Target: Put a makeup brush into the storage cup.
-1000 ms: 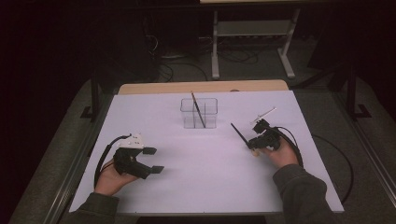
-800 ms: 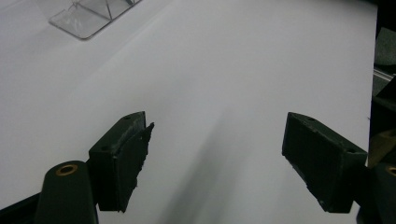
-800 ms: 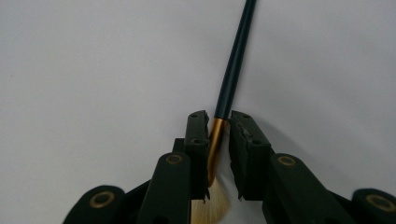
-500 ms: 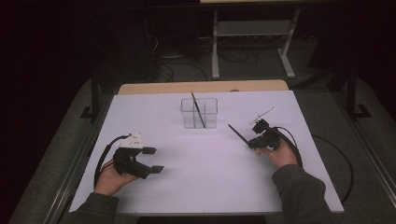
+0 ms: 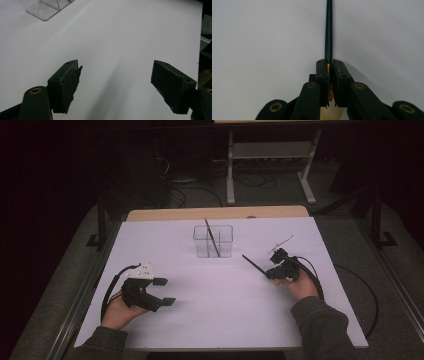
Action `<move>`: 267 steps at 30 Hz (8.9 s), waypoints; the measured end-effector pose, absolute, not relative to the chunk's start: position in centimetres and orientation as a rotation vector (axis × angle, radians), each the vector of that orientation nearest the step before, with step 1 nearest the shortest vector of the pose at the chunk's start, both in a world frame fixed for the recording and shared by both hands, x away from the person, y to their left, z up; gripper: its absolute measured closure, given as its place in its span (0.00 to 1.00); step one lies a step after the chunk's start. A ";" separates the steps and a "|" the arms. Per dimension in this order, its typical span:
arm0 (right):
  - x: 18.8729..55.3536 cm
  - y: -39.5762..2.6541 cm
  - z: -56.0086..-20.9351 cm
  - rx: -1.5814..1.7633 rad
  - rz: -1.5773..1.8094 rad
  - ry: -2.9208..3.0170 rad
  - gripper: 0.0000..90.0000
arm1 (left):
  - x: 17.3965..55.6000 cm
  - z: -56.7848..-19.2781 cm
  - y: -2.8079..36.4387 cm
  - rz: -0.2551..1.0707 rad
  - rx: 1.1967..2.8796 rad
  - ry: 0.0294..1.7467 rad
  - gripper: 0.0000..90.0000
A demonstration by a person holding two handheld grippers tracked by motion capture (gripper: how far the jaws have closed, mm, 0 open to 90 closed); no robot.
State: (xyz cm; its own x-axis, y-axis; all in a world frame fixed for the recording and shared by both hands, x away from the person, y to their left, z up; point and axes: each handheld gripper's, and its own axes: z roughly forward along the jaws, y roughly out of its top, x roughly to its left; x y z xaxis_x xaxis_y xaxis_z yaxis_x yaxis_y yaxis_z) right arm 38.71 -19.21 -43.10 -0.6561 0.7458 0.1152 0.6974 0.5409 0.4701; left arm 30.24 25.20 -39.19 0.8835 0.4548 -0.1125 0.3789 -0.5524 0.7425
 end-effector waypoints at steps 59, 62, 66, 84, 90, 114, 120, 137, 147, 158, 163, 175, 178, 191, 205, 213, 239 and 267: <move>38.3 -19.6 -42.3 1.110 0.845 2.742 0.93 | 30.3 -39.1 25.1 0.113 2.213 0.596 0.25; 38.0 -19.3 -42.1 1.092 0.856 2.757 0.93 | 30.2 -39.1 25.0 0.113 2.212 0.595 0.25; 37.6 -18.9 -41.6 1.051 0.887 2.781 0.93 | 30.2 -39.1 25.0 0.112 2.210 0.594 0.25; 36.1 -16.3 -38.7 0.840 0.932 2.874 0.93 | 30.1 -38.8 24.7 0.117 2.211 0.577 0.25; 35.8 -15.5 -38.5 0.783 0.933 2.899 0.93 | 30.1 -38.7 24.6 0.118 2.210 0.570 0.26; 34.8 -11.3 -37.9 0.591 0.953 2.999 0.93 | 30.0 -38.4 24.1 0.111 2.219 0.547 0.26; 34.6 -10.2 -37.7 0.543 0.946 3.020 0.93 | 29.9 -38.3 23.9 0.112 2.221 0.536 0.26; 34.0 -7.3 -37.6 0.427 0.955 3.059 0.93 | 29.7 -38.2 23.5 0.101 2.219 0.514 0.27; 33.7 -6.1 -37.6 0.372 0.959 3.084 0.93 | 29.6 -38.1 23.0 0.090 2.235 0.481 0.29; 33.4 -5.0 -37.5 0.318 0.961 3.099 0.93 | 29.5 -38.1 22.5 0.081 2.247 0.447 0.32; 33.3 -4.7 -37.4 0.297 0.961 3.103 0.93 | 29.4 -38.1 22.3 0.071 2.256 0.429 0.33; 33.2 -3.7 -37.3 0.250 0.955 3.120 0.93 | 29.5 -38.3 21.9 0.049 2.279 0.412 0.34; 33.1 -3.5 -37.1 0.253 0.949 3.127 0.93 | 29.4 -38.4 21.8 0.044 2.283 0.405 0.35; 32.5 -2.4 -36.6 0.185 0.942 3.142 0.93 | 29.3 -38.6 21.5 0.015 2.305 0.370 0.45; 31.9 -1.4 -36.1 0.142 0.930 3.160 0.93 | 29.2 -38.9 21.1 -0.020 2.345 0.328 0.55; 31.9 -1.2 -36.0 0.122 0.930 3.160 0.93 | 29.1 -39.1 20.9 -0.036 2.362 0.304 0.61; 31.4 -0.5 -35.7 0.049 0.924 3.167 0.93 | 28.7 -39.4 20.7 -0.093 2.379 0.264 0.83; 31.3 -0.6 -35.8 0.015 0.927 3.166 0.92 | 28.4 -39.5 20.4 -0.137 2.396 0.204 0.93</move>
